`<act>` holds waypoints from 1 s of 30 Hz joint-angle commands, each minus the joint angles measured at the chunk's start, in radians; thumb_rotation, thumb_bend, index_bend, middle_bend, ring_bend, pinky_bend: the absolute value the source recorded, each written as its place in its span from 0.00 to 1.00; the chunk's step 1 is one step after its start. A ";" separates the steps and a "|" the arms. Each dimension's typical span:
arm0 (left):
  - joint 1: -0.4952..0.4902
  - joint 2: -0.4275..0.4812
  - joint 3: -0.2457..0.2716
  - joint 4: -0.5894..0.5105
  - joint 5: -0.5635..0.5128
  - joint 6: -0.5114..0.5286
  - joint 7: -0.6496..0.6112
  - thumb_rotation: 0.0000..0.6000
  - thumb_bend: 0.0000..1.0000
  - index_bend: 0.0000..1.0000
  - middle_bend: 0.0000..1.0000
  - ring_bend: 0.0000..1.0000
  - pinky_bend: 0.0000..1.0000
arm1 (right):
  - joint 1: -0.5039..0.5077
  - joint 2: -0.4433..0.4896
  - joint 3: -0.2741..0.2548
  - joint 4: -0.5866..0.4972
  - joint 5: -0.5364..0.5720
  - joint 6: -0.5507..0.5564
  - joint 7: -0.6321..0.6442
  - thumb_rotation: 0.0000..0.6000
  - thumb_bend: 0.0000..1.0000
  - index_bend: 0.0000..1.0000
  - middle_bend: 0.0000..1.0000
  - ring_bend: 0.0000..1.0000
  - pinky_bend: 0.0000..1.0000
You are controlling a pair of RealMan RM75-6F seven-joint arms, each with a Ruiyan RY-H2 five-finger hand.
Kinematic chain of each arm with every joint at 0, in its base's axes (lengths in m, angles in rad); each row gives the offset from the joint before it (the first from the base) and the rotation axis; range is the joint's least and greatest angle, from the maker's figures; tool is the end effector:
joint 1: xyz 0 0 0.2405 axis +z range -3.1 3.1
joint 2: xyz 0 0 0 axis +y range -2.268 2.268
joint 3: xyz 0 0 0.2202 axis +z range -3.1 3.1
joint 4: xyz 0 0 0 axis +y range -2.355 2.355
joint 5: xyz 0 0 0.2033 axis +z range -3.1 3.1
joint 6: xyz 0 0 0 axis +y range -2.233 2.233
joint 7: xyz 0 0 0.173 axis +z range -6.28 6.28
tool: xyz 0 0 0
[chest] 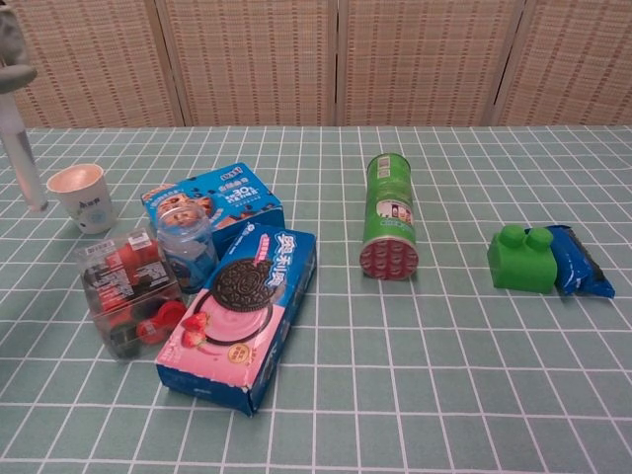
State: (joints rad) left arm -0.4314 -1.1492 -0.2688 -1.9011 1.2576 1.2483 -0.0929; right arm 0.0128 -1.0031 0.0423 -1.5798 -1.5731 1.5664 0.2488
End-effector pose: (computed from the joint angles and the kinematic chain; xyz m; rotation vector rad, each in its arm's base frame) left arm -0.1389 0.3058 0.1245 -1.3824 -1.1981 -1.3818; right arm -0.2871 -0.1852 0.1920 1.3355 -0.9387 1.0158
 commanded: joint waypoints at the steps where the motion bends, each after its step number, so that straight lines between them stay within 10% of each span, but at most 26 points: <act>1: 0.012 0.135 -0.031 -0.094 -0.005 -0.182 -0.511 1.00 0.51 0.75 1.00 1.00 1.00 | 0.000 0.000 0.000 0.000 0.000 -0.001 -0.001 1.00 0.16 0.30 0.36 0.29 0.37; 8: 0.009 0.106 -0.012 -0.034 0.009 -0.134 -0.389 1.00 0.51 0.75 1.00 1.00 1.00 | 0.002 0.000 0.001 0.000 0.005 -0.007 -0.002 1.00 0.17 0.30 0.36 0.29 0.37; 18: 0.003 -0.098 0.017 0.099 0.035 0.131 0.195 1.00 0.51 0.75 1.00 1.00 1.00 | 0.003 0.000 0.000 0.000 0.003 -0.007 -0.001 1.00 0.17 0.30 0.36 0.29 0.37; 30: 0.013 -0.048 -0.009 -0.006 -0.041 0.032 -0.026 1.00 0.51 0.75 1.00 1.00 1.00 | 0.008 0.003 0.003 0.001 0.009 -0.017 0.006 1.00 0.16 0.30 0.36 0.29 0.37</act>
State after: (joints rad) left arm -0.4253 -1.2249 -0.2644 -1.8483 1.2613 1.3320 0.0639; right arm 0.0208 -1.0004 0.0451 -1.5788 -1.5639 1.5502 0.2547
